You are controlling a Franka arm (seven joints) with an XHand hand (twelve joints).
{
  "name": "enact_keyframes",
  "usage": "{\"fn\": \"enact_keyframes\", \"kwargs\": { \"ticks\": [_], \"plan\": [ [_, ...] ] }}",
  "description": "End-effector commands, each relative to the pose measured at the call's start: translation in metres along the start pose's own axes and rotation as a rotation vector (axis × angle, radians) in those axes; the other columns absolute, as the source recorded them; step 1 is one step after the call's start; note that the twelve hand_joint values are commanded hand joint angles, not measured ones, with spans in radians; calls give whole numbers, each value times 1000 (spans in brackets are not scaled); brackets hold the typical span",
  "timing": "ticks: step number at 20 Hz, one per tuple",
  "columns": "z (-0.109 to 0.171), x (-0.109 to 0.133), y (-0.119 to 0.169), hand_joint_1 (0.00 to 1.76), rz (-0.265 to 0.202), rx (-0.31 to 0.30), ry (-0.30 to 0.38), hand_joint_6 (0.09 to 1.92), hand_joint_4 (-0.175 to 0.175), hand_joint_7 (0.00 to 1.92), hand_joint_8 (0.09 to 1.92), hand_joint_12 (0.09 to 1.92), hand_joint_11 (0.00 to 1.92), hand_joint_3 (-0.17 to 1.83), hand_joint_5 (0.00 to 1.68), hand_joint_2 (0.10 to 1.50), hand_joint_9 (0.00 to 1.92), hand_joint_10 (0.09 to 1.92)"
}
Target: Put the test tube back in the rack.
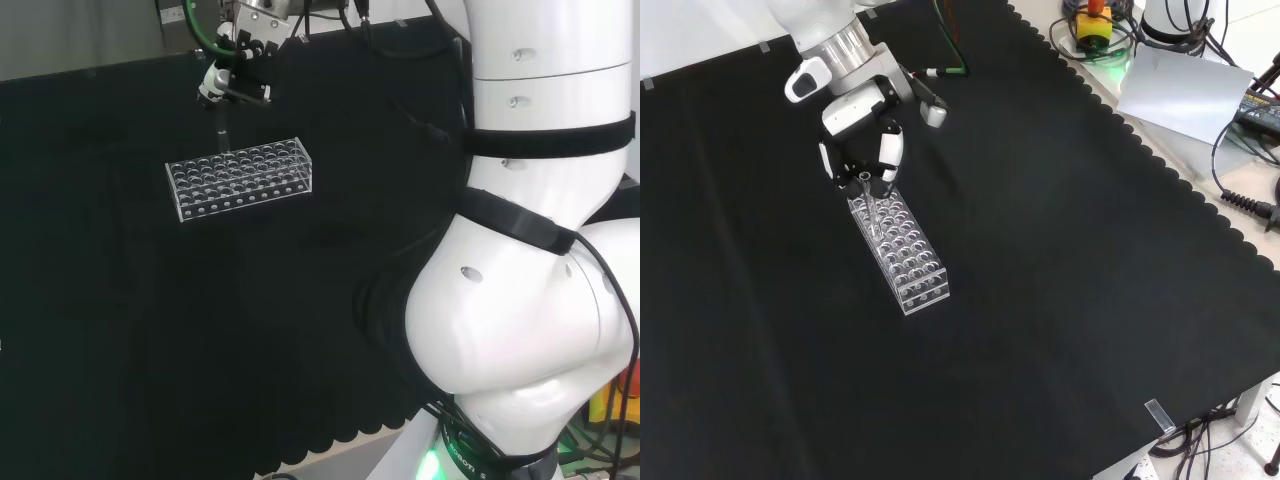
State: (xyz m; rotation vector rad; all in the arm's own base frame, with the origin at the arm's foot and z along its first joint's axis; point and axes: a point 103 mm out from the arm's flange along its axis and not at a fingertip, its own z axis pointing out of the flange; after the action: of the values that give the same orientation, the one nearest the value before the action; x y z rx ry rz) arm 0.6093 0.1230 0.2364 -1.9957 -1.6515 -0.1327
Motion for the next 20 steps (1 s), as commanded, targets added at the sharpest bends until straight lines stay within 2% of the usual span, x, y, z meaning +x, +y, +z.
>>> {"fn": "enact_keyframes", "kwargs": {
  "ticks": [1,7,8,10,20],
  "plan": [
    [6,8,-3,1419,-1,8,-22,556,-175,1639,611,1045,1087,234,1247,859,1259,605],
    [-2,-16,-5,1419,-4,12,-7,556,-175,1638,611,1046,1086,234,1247,859,1259,604],
    [5,-2,-5,1419,5,8,-25,556,-175,1638,611,1046,1086,234,1247,859,1259,604],
    [8,4,-5,1419,10,7,-21,556,-175,1638,611,1046,1086,234,1247,859,1259,604],
    [6,0,-4,1420,7,19,0,555,-175,1638,611,1047,1085,234,1248,859,1260,604]
  ]
}}
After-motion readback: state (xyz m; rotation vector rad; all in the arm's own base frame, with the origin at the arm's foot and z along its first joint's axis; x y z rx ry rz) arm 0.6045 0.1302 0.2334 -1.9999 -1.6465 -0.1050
